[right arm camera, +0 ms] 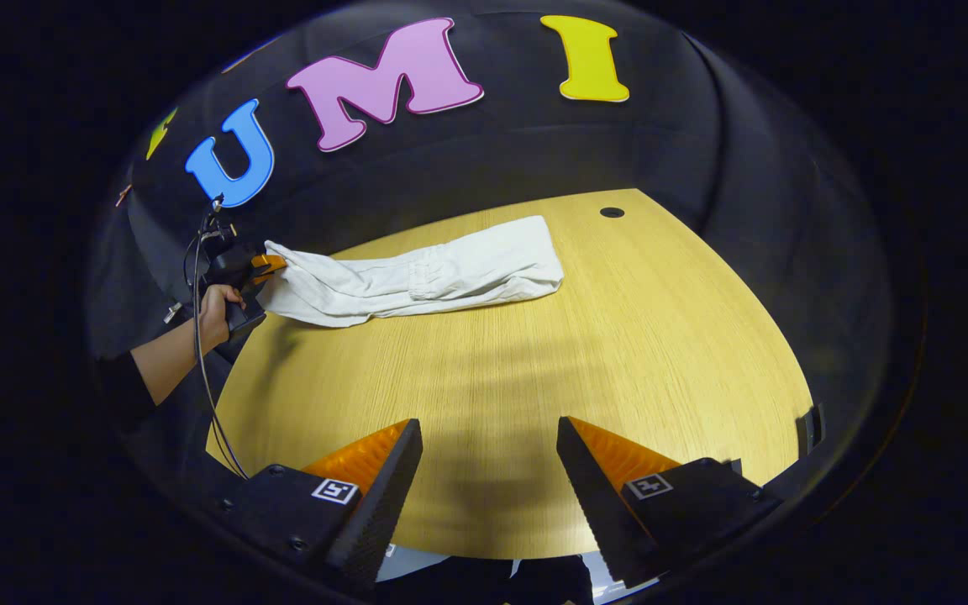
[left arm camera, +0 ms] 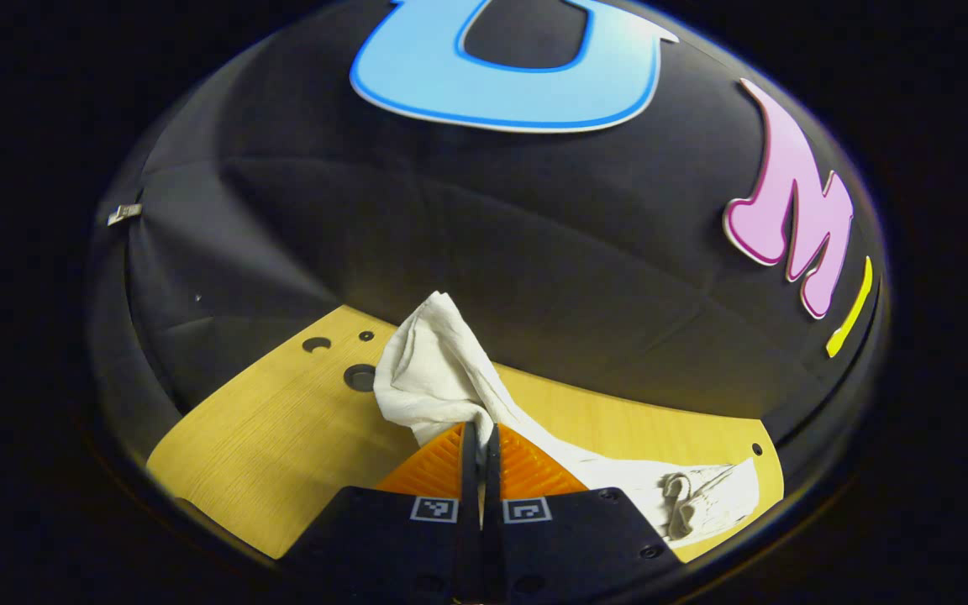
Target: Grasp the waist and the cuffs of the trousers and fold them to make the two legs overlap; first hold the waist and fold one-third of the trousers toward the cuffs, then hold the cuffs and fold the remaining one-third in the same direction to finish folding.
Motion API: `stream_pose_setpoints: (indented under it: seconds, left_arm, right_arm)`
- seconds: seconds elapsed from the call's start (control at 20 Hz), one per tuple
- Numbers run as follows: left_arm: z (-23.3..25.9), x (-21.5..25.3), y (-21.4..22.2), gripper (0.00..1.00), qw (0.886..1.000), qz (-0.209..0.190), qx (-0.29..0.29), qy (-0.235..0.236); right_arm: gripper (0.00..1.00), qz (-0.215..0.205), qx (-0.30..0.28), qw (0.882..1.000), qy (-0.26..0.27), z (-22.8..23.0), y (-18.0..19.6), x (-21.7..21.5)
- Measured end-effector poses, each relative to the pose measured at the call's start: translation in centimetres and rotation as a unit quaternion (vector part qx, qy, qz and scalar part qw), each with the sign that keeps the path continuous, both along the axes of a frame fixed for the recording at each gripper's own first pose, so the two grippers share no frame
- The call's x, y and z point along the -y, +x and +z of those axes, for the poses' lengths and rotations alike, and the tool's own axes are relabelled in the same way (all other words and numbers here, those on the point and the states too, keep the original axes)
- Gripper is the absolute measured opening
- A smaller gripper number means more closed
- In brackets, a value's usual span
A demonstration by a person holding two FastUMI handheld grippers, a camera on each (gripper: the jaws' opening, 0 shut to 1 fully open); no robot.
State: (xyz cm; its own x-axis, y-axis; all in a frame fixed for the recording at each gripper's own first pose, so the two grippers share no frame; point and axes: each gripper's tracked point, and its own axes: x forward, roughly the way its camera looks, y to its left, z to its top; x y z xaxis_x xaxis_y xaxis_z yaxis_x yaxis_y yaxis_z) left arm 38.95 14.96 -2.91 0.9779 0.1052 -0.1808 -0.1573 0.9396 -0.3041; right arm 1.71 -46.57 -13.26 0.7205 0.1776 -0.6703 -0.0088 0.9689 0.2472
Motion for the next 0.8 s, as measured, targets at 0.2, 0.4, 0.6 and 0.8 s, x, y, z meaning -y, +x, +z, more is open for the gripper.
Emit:
stream_pose_setpoints:
  seconds: [0.2,0.4,0.6,0.8]
  left_arm:
    - [3.3,5.9,-0.1,0.05,0.999,-0.033,0.009,0.021]
    - [5.9,14.0,0.5,0.05,0.997,-0.074,0.020,0.012]
    - [7.6,22.1,1.3,0.05,0.994,-0.110,0.028,0.001]
    - [7.8,29.7,2.4,0.05,0.989,-0.148,0.028,0.004]
  right_arm:
    - [0.99,-0.009,0.018,1.000,0.011,0.4,1.1,2.3]
    - [0.99,-0.021,0.035,0.999,0.016,1.5,2.5,5.0]
    - [0.99,-0.021,0.063,0.998,-0.002,3.3,3.3,7.6]
    - [0.99,-0.020,0.083,0.996,-0.008,4.4,3.5,9.7]
